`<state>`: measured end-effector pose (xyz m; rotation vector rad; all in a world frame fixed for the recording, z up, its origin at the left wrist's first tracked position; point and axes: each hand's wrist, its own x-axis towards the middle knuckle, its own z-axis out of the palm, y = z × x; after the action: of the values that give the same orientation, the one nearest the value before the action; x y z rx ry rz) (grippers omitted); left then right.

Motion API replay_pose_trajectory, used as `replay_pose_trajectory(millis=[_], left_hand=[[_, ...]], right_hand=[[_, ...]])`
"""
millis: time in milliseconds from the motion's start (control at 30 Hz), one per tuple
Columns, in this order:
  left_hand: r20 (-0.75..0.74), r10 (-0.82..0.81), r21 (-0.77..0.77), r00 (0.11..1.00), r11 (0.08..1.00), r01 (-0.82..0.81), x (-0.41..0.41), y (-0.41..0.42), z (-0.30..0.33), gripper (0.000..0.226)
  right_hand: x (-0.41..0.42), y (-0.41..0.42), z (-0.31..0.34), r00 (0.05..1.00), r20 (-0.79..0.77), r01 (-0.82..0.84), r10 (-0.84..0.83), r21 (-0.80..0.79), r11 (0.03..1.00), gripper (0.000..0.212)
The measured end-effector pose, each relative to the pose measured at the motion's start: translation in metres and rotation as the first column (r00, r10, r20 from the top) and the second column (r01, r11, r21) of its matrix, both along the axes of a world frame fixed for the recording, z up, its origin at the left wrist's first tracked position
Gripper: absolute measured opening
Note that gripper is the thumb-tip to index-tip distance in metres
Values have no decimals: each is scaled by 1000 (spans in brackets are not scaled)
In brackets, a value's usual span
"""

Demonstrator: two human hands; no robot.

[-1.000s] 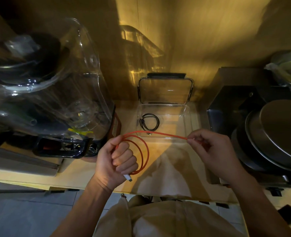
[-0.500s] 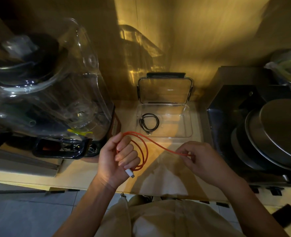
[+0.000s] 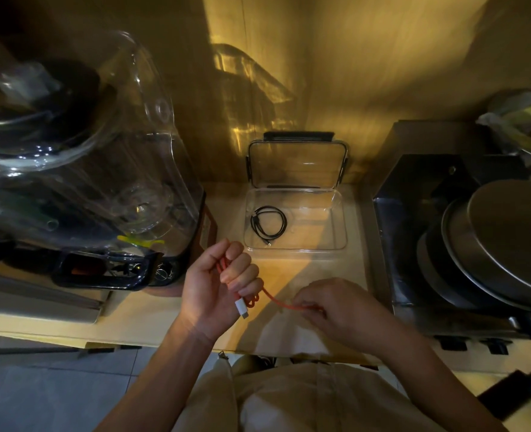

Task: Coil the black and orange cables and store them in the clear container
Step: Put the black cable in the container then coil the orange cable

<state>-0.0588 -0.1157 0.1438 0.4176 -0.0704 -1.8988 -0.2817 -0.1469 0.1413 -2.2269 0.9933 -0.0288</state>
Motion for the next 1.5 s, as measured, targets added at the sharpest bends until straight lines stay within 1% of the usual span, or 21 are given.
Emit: replay_pose_trajectory(millis=[100,167,267,433,533,600,733,867,1000,1067,1200,1267,1333,1400,1467,1500], left_hand=[[59,24,33,998,999,-26,-4,-1,1,23],[114,32,49,993,998,-38,-8,-2,2,18],[239,40,58,970,997,-56,-14,-3,4,6],[480,-23,67,877,998,-10,-21,-4,4,13],[539,-75,83,839,996,36,-23,-4,2,22],[563,-102,87,820,994,65,-23,-4,0,20],[679,-158,119,717,987,104,-24,-4,-4,15],[768,-213,150,603,977,155,-27,-3,-6,14],[788,-288,186,544,954,235,-29,-1,-4,16],[801,-330,200,499,934,297,-32,2,-2,17],[787,-394,184,475,885,429,-38,6,3,11],[795,-422,199,435,859,471,-40,8,5,25],[800,-458,238,387,834,497,-42,9,5,48],[786,-477,242,393,822,516,-44,9,4,59],[770,-489,235,411,815,529,-45,9,2,62],[768,-494,235,406,808,540,-46,9,1,65]], right_hand=[[9,3,0,997,-12,-76,76,7,997,19],[13,6,2,993,-4,-121,121,10,993,12],[16,10,6,985,5,-173,173,23,985,6],[18,12,12,977,-4,-213,213,11,977,13],[16,11,16,980,10,-200,200,-1,980,14],[15,10,18,983,19,-180,181,-13,984,16],[11,9,18,989,34,-142,143,-50,989,11],[10,6,22,990,82,-108,113,-63,992,11],[10,4,23,990,107,-84,93,-90,992,16],[10,3,21,989,120,-75,87,-100,992,18],[10,-1,19,987,134,-63,83,-143,988,18],[8,-3,18,987,146,-50,72,-151,987,20],[6,-5,19,984,173,-23,50,-150,988,23],[4,-6,18,982,186,7,22,-151,988,25],[3,-7,17,982,191,28,1,-151,988,22],[3,-8,16,979,205,41,-10,-147,988,19]])
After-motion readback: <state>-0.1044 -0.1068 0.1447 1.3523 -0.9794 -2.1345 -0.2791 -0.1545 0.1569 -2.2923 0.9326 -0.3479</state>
